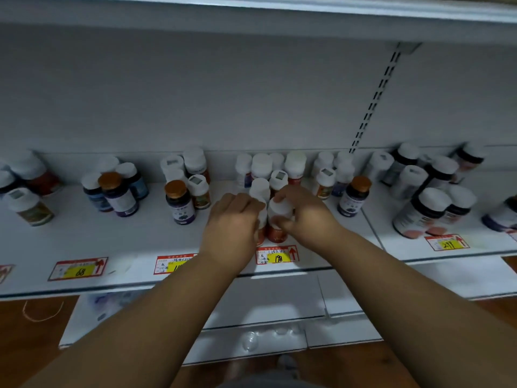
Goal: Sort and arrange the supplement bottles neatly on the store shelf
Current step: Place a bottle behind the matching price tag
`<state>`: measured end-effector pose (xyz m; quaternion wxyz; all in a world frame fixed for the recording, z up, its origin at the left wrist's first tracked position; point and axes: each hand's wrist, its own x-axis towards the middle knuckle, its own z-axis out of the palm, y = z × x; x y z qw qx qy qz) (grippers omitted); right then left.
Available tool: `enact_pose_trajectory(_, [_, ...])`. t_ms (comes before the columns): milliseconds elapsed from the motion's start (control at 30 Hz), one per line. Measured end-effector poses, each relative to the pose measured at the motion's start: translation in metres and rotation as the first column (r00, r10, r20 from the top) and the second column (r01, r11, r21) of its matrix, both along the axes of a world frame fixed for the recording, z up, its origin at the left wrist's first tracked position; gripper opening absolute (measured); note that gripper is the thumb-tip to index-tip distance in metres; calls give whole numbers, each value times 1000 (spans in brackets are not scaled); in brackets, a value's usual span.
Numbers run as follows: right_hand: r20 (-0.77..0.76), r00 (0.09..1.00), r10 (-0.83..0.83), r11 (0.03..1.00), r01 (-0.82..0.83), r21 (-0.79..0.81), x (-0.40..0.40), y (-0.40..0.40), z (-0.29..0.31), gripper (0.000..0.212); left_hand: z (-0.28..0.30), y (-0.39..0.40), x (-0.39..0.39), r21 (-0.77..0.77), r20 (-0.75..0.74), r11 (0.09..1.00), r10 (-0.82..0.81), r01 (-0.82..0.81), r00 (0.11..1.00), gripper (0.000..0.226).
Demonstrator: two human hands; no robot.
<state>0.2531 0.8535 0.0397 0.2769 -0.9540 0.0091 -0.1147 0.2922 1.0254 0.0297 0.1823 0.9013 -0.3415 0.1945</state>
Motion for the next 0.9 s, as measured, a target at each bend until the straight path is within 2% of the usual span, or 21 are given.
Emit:
enact_pose_trajectory(233, [-51,998,-40,998,37,-54,-4,3,6,44,5,1,0,48,-17,999,-25,26,1000,34])
enact_pose_trajectory(367, [4,999,-48,998,49,-31,-16,0,14,48,18,-3,-7,-4,-34,1000,-30,30,999,39])
enact_pose_trajectory(533, [166,977,-134,991,136,2,-52,-24,35,37,33,-28,-30,-109,-8,990,-93,92,996,37])
enact_pose_trajectory(667, [247,942,-227,973,229,18,-92,-72,44,25,31,-72,-59,-152,-34,975,-168,161,985,35])
enact_pose_trajectory(900, [280,909,-310,949,314,29,-175,-193,57,23,25,-203,-128,-250,-138,941,-267,227,954,32])
